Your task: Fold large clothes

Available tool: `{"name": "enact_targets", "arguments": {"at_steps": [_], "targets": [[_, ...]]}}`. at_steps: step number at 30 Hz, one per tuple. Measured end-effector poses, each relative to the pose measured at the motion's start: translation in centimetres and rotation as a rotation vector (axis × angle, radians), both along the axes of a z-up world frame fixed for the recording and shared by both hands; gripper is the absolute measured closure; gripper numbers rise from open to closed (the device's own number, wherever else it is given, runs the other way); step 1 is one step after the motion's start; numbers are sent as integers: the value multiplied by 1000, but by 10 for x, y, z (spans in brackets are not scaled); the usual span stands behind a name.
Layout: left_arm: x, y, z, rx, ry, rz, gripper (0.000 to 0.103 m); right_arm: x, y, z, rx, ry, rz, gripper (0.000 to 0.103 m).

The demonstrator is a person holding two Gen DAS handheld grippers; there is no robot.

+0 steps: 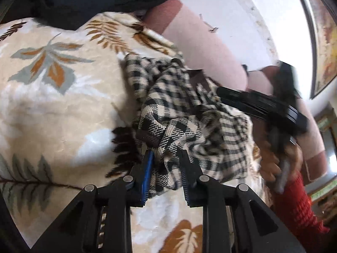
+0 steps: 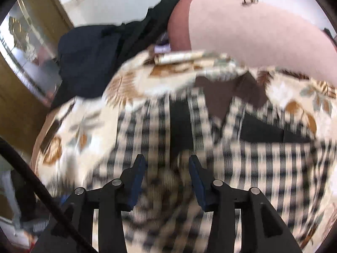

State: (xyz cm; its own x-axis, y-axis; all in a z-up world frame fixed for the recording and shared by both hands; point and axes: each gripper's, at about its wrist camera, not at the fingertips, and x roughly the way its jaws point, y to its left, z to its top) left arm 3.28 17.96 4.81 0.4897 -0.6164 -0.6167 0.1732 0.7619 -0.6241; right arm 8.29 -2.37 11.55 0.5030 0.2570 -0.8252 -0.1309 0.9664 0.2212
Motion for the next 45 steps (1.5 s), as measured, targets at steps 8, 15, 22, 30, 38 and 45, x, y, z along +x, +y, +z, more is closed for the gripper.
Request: {"name": "enact_targets", "arguments": {"at_steps": [8, 15, 22, 30, 38, 45], "targets": [[-5, 28, 19, -76, -72, 62, 74, 36, 9, -62, 37, 209, 31, 56], [-4, 55, 19, 40, -70, 230, 74, 29, 45, -20, 89, 180, 138, 99], [2, 77, 8, 25, -21, 304, 74, 55, 96, 15, -3, 102, 182, 99], [4, 79, 10, 102, -27, 337, 72, 60, 33, -31, 22, 237, 56, 44], [7, 76, 5, 131, -19, 349, 64, 66, 8, -76, 197, 317, 34, 53], [11, 76, 1, 109, 1, 339, 64, 48, 22, -70, 179, 315, 100, 84]]}}
